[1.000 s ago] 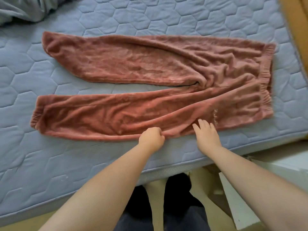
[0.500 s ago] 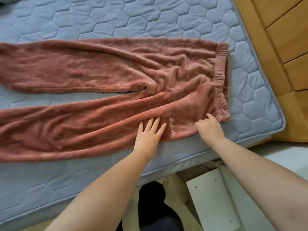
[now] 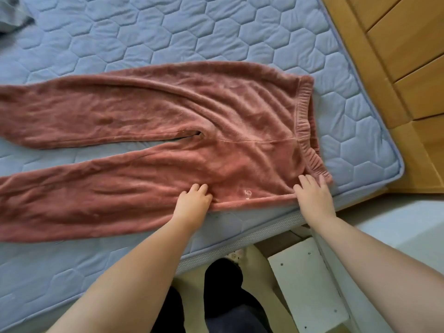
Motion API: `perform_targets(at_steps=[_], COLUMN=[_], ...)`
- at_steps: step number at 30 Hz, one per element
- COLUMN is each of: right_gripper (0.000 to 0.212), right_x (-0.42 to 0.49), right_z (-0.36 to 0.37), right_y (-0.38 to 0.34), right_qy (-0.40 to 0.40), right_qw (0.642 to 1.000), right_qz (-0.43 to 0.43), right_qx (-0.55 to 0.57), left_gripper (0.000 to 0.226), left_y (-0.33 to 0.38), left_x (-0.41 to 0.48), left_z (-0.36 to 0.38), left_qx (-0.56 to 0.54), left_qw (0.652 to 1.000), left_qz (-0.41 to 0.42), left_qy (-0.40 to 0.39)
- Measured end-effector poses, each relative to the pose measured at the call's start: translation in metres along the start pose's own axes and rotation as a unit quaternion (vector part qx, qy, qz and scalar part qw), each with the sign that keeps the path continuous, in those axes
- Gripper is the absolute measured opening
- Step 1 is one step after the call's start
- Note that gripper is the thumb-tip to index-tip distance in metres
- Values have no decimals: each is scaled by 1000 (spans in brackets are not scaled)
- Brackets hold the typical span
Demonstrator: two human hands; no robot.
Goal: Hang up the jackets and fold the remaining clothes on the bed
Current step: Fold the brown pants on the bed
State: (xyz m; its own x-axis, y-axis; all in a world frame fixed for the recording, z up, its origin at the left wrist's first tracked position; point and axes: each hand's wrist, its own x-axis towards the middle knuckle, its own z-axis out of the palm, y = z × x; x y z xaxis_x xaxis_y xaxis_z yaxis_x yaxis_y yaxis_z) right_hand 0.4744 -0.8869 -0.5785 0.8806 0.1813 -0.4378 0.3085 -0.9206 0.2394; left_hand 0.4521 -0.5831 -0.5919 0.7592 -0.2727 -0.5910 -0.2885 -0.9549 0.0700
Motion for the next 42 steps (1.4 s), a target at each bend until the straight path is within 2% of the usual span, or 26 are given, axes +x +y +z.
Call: perform_targets(at_steps=[4, 5, 7, 9, 11, 14, 16, 18, 19, 21, 22, 24, 25, 26, 27, 28, 29, 31, 32, 33, 34, 35, 36, 37, 40, 42], right_gripper=[16, 13, 22, 27, 28, 30, 36, 39, 37, 31, 30, 41, 52, 64, 75, 84, 89, 87, 83, 76, 69, 62, 56, 56, 83, 82], right_x=[18, 26, 44, 68, 98, 152, 184, 200, 202, 195, 187, 172, 167, 163, 161, 162, 165, 173, 177, 182, 188, 194, 197, 199, 190, 166], right_z=[-33, -43, -64, -91, -123, -164, -179, -178, -173, -152, -140, -114, -102, -92, -83, -76, -68, -62, -57, -51, -47, -44, -42, -39, -31, -47], right_y=[16, 22, 33, 42, 50, 65, 74, 74, 71, 58, 49, 32, 26, 21, 18, 15, 14, 14, 16, 22, 27, 32, 36, 41, 54, 60], right_qy=[-34, -53, -88, -115, -102, -11, 85, 149, 167, 179, 176, 154, 136, 111, 78, 47, 26, 18, 15, 17, 19, 21, 26, 33, 51, 64], right_qw=[999, 998, 990, 983, 985, 988, 982, 965, 952, 920, 898, 831, 787, 740, 688, 627, 549, 383, 334, 313, 306, 308, 312, 316, 337, 368], right_qz=[13, 27, 59, 58, 49, 62, 93, 147, 175, 238, 276, 370, 429, 487, 538, 574, 588, 540, 506, 478, 464, 451, 446, 446, 472, 503], right_qx=[13, 30, 96, 131, 133, 142, 143, 161, 186, 254, 294, 384, 422, 451, 481, 524, 594, 749, 795, 821, 831, 837, 839, 837, 813, 779], left_gripper=[28, 27, 27, 29, 29, 32, 50, 68, 69, 52, 38, 19, 21, 29, 37, 44, 46, 42, 40, 38, 35, 31, 28, 28, 35, 42], left_y=[-26, -34, -52, -69, -86, -107, -115, -110, -104, -82, -71, -51, -43, -37, -32, -27, -24, -23, -24, -26, -28, -30, -31, -31, -24, -10], left_x=[0, 2, 11, 23, 40, 73, 94, 105, 107, 107, 105, 102, 100, 98, 98, 98, 99, 111, 118, 124, 130, 134, 138, 141, 139, 127], left_z=[-24, -35, -65, -101, -140, -190, -207, -207, -200, -177, -162, -130, -116, -102, -92, -86, -82, -78, -79, -83, -89, -95, -98, -100, -93, -76], left_qx=[-17, -23, -28, -24, -49, -100, -110, -120, -125, -150, -176, -266, -340, -446, -572, -687, -770, -872, -906, -928, -942, -949, -950, -945, -928, -918], left_qw=[994, 992, 990, 989, 981, 937, 905, 905, 909, 917, 923, 925, 902, 847, 752, 633, 526, 363, 286, 216, 161, 129, 119, 123, 137, 153], left_qz=[-83, -101, -128, -148, -178, -235, -271, -274, -254, -199, -192, -226, -257, -290, -320, -336, -338, -324, -313, -301, -287, -274, -272, -282, -325, -350], left_qy=[-69, -73, -46, 0, 65, 240, 308, 302, 307, 312, 282, 148, 66, -10, -74, -116, -126, -58, -5, 38, 66, 82, 97, 109, 121, 105])
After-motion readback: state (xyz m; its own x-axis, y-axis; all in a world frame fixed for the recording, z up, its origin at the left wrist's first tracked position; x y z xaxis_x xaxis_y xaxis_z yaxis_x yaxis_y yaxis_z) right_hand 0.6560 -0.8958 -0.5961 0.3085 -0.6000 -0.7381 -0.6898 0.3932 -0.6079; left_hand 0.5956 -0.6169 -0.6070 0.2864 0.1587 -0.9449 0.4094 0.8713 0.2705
